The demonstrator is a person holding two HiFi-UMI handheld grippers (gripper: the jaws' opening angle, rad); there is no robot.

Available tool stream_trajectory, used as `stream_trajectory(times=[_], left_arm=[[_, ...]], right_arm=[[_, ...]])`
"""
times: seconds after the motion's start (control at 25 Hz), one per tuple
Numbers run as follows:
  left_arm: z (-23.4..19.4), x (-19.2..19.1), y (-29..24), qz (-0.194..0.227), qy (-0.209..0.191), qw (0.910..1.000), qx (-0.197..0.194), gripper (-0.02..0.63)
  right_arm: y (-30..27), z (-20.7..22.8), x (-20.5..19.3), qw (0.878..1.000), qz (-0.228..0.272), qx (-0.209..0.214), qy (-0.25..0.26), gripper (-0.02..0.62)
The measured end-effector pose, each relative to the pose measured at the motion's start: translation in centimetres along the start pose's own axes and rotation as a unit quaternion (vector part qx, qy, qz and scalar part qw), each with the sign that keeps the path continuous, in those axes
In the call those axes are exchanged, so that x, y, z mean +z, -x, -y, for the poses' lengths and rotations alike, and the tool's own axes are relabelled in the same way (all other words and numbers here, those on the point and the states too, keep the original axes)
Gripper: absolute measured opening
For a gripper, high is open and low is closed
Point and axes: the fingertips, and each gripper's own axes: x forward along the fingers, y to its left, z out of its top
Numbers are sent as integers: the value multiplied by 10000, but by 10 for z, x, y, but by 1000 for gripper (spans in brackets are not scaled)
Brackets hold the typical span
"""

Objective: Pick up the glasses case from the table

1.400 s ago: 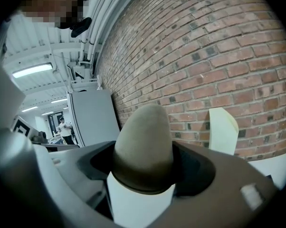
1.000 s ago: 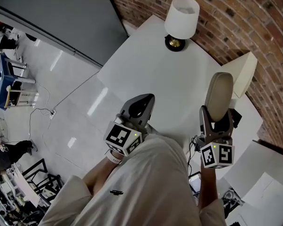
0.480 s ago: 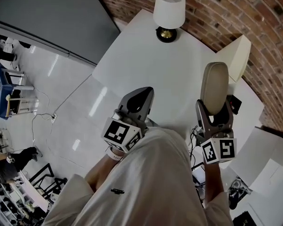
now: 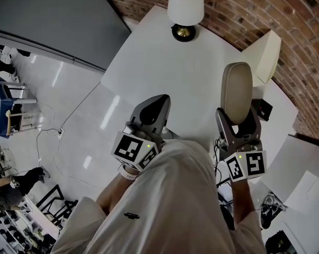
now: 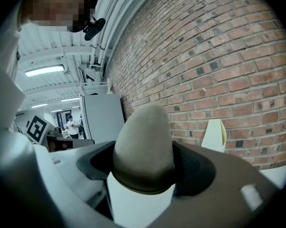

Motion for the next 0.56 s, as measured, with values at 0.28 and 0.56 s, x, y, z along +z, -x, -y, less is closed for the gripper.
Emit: stream_trajectory(times=[0.28, 0.56], left_arm=[[-2, -2, 0, -27, 0, 10000, -19, 2], [-2, -3, -3, -37, 6, 10000, -31, 2]], right_arm=[[-6, -4, -2, 10000, -15, 34, -7, 371], [-8, -9, -5, 9999, -51, 117, -48, 371]])
